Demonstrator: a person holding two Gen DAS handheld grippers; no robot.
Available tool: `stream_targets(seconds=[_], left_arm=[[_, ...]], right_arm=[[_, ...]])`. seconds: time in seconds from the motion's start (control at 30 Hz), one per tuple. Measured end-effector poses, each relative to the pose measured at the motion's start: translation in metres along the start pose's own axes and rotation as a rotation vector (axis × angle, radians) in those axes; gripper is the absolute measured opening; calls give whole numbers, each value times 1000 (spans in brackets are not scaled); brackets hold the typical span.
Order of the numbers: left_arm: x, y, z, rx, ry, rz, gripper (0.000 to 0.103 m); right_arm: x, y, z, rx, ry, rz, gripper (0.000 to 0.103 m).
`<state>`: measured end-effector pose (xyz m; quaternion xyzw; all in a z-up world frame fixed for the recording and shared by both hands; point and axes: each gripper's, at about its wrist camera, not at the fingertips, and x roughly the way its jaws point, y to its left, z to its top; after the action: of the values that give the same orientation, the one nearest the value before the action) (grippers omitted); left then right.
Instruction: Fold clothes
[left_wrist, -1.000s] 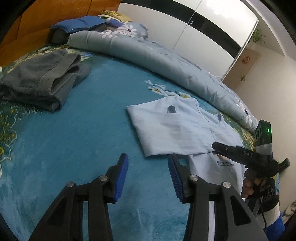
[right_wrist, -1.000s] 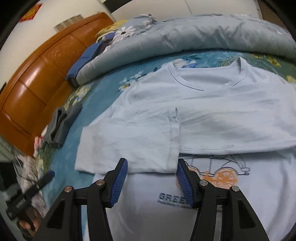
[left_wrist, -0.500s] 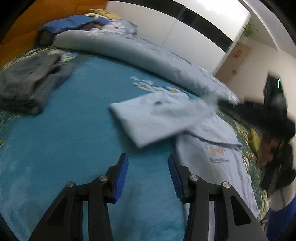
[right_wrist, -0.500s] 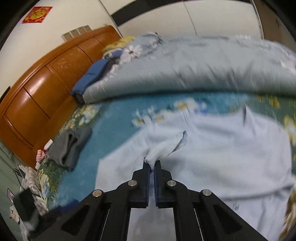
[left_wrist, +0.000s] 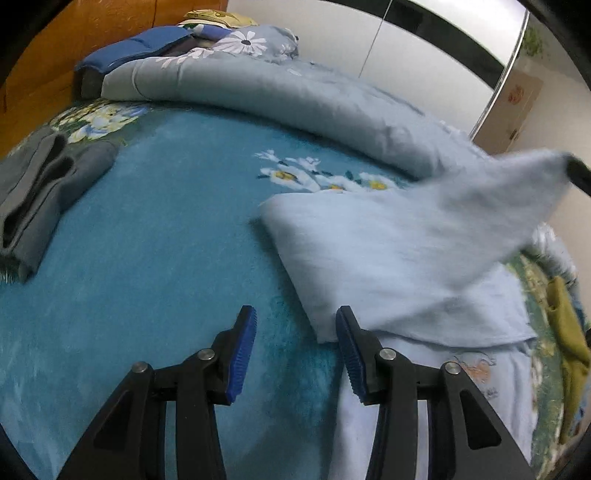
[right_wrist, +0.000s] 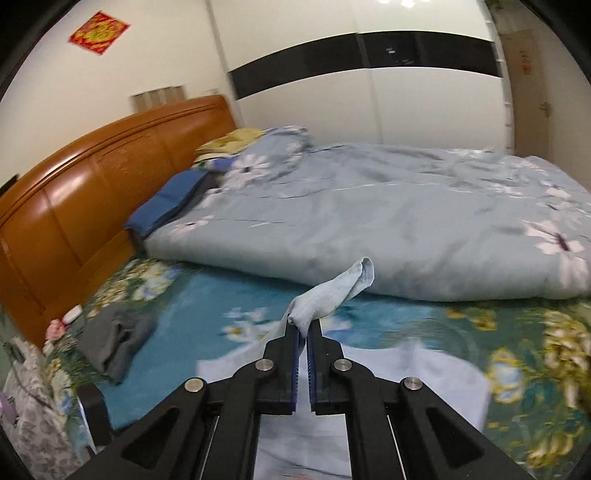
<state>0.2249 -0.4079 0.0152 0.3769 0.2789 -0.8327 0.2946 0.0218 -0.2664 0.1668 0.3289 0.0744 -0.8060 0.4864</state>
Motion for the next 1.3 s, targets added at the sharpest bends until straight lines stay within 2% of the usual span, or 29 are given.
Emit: stream_targets(seconds=[0.17, 0.27, 0.47, 0.53, 0.6, 0.67, 0.7, 0.8, 0.93, 1.03, 1.13, 1.3], left_arm=[[8, -6, -7, 10, 25, -18, 46], [15, -9, -11, 18, 48, 5, 46], [7, -7, -16, 6, 55, 9, 46], [1, -4, -20, 5, 59, 6, 46], [-8, 0, -26, 8, 61, -3, 46], [-18, 5, -34, 13, 62, -8, 46], [-23, 7, -40, 14, 68, -10, 46], [-36, 15, -56, 12, 86, -22, 46], [-57, 16, -82, 38, 134, -96, 46], [-78, 10, -103, 103, 148, -147, 46], [-95, 8, -122, 109, 171, -230, 46], [-109, 7, -150, 117, 184, -223, 46]], right_arm=[[1, -81, -35, 125, 64, -110, 4], [7, -122, -65, 211, 109, -131, 4], [32, -165, -117, 311, 231, -126, 4], [35, -172, -127, 334, 239, -116, 8], [32, -173, -131, 338, 234, -115, 8], [25, -172, -132, 343, 238, -122, 19], [20, -172, -134, 345, 242, -126, 20], [2, -171, -145, 339, 255, -129, 20], [-34, -155, -163, 272, 266, -116, 20], [-72, -138, -183, 189, 266, -82, 20], [-109, -126, -211, 152, 279, -19, 20], [-152, -113, -257, 103, 329, 49, 23]])
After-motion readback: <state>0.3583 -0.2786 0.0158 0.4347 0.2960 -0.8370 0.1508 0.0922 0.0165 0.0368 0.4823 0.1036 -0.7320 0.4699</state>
